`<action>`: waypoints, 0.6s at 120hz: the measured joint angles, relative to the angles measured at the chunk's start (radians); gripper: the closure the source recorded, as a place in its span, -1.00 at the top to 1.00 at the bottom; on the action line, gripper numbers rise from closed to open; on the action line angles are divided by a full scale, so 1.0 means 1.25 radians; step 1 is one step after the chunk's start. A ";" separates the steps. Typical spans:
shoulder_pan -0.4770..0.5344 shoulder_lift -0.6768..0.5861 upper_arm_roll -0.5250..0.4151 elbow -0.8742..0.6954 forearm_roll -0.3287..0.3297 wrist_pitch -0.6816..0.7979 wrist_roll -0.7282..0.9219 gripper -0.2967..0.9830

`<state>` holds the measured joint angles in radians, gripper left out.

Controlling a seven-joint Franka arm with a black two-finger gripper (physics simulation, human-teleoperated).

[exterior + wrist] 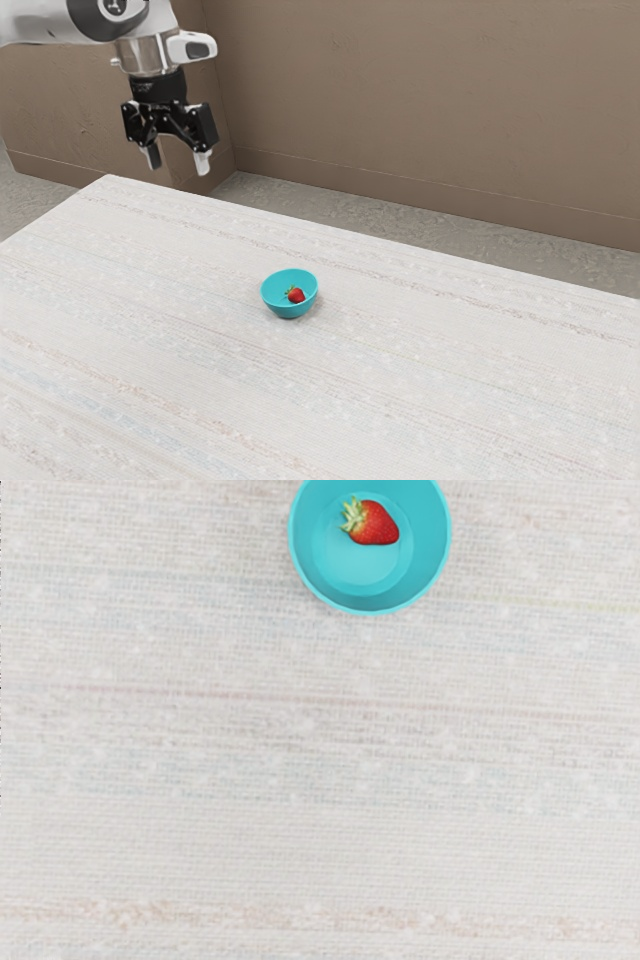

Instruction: Take strawberry from the bowl

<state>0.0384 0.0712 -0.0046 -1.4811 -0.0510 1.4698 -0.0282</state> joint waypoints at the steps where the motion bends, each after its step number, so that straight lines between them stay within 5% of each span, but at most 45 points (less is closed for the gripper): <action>1: 0.000 0.001 0.000 0.000 0.000 0.000 0.000 0.54; 21: -0.005 0.136 -0.010 0.110 -0.004 0.000 -0.011 0.54; 29: -0.077 0.219 0.063 0.179 -0.026 0.001 -0.028 0.54; 43: -0.277 0.323 0.318 0.207 -0.161 0.031 -0.076 0.54; 57: -0.472 0.457 0.621 0.207 -0.353 0.066 -0.144 0.53; 72: -0.541 0.505 0.712 0.157 -0.484 0.115 -0.220 0.46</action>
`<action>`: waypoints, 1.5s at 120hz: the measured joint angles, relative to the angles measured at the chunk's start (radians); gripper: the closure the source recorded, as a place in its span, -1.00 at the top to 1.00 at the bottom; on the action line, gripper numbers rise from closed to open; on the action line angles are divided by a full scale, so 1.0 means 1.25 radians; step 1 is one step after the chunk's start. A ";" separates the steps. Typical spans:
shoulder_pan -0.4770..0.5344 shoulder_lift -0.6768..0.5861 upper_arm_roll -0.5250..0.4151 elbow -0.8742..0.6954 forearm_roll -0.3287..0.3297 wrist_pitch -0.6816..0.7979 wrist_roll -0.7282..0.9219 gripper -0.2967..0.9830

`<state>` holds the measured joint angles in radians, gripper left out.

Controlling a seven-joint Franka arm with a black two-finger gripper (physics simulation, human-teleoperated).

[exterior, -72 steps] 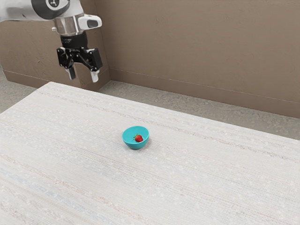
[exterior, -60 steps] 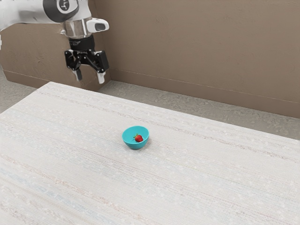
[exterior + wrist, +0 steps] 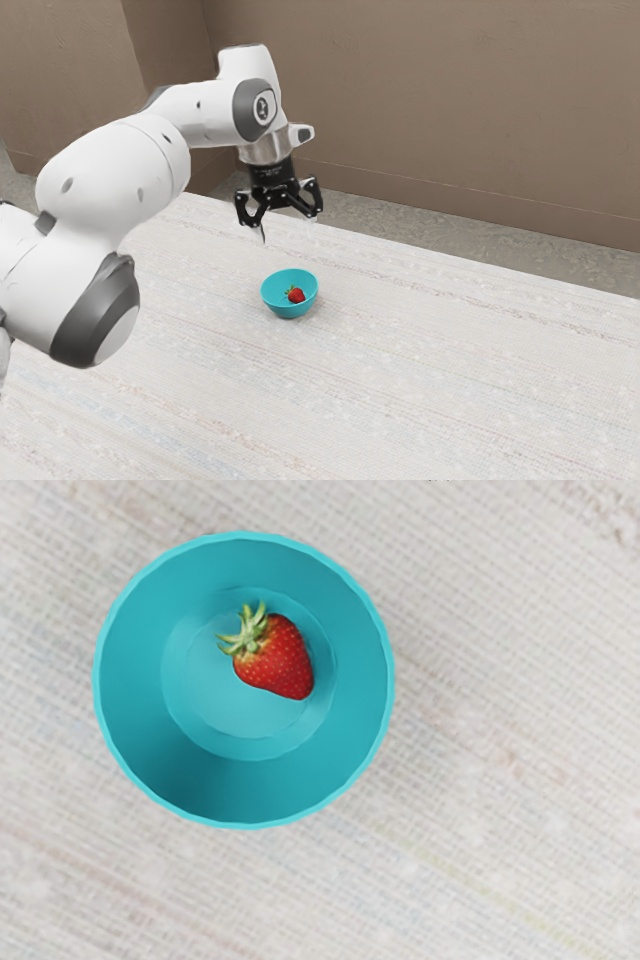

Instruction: Take strawberry from the bowl

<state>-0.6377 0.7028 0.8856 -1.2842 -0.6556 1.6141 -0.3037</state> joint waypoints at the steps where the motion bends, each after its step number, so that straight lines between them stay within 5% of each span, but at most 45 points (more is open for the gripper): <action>1: -0.002 0.001 0.001 -0.002 -0.005 0.004 -0.005 0.45; 25: -0.009 0.033 -0.016 -0.046 -0.058 0.081 -0.111 0.29; 56: -0.001 0.042 -0.034 -0.081 -0.051 0.139 -0.196 0.04; 84: 0.059 0.081 -0.091 -0.067 -0.049 0.168 -0.244 0.00; 180: 0.110 0.176 -0.114 -0.007 -0.057 0.192 -0.303 -0.19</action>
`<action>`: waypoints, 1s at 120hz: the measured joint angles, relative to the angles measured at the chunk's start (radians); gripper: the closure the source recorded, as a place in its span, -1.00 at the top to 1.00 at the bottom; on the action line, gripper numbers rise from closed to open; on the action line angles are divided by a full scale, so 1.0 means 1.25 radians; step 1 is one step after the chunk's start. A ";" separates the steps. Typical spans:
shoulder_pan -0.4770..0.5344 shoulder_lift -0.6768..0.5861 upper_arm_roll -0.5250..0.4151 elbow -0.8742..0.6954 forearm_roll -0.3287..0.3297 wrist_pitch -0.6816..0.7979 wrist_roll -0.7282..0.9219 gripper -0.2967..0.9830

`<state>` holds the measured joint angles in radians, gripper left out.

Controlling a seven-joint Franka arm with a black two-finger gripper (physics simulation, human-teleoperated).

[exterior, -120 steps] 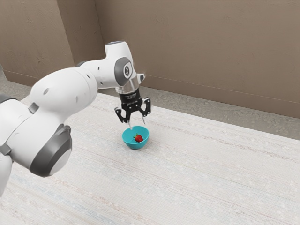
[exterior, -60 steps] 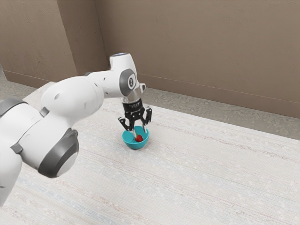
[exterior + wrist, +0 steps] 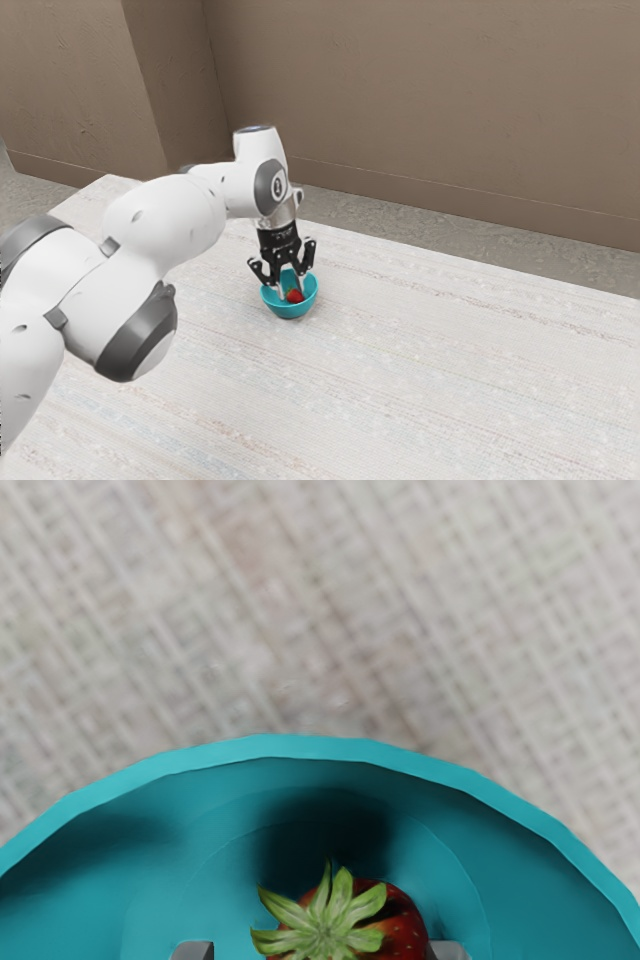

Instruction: Take strawberry from the bowl

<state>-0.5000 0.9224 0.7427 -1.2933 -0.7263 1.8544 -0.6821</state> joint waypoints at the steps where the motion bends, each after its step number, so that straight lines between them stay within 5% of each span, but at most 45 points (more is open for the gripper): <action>1: 0.000 0.001 0.000 0.002 0.000 0.000 0.000 -0.19; 95: 0.011 -0.024 0.005 0.069 0.024 -0.041 -0.010 -0.35; 120: 0.002 -0.027 -0.159 0.184 0.077 -0.080 -0.007 -0.34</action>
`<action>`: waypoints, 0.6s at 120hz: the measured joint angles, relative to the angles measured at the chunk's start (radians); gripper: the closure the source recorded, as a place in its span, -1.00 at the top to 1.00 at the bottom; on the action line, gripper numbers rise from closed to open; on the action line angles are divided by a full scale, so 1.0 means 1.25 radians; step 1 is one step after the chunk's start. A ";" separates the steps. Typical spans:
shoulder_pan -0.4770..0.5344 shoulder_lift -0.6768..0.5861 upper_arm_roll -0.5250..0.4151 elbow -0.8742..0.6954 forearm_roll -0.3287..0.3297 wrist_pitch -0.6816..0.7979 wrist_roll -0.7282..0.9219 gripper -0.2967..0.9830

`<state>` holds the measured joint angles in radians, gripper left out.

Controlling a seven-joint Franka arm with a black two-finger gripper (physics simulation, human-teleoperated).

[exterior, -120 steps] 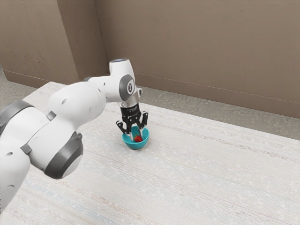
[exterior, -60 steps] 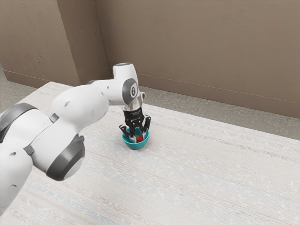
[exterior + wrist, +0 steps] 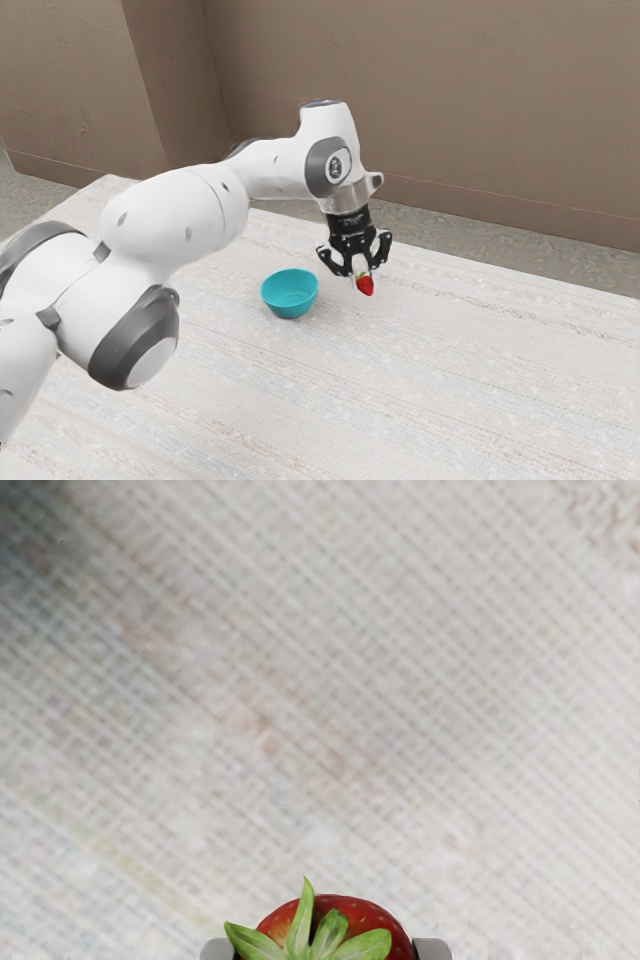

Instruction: Take strawberry from the bowl

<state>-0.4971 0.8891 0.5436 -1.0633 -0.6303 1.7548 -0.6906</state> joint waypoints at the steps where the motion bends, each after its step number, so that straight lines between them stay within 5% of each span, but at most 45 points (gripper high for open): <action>1: 0.000 0.001 -0.007 0.002 0.003 -0.001 0.000 -0.34; 37: 0.026 0.127 -0.069 0.094 0.050 -0.018 0.005 -0.32; 53: 0.034 0.136 -0.076 0.108 0.051 -0.017 0.007 0.02; 63: 0.033 0.059 -0.086 0.095 0.069 -0.026 0.008 0.19; 72: 0.047 -0.173 -0.210 -0.067 0.168 -0.039 0.011 0.29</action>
<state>-0.4388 0.6733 0.2813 -1.1474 -0.4205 1.7057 -0.6770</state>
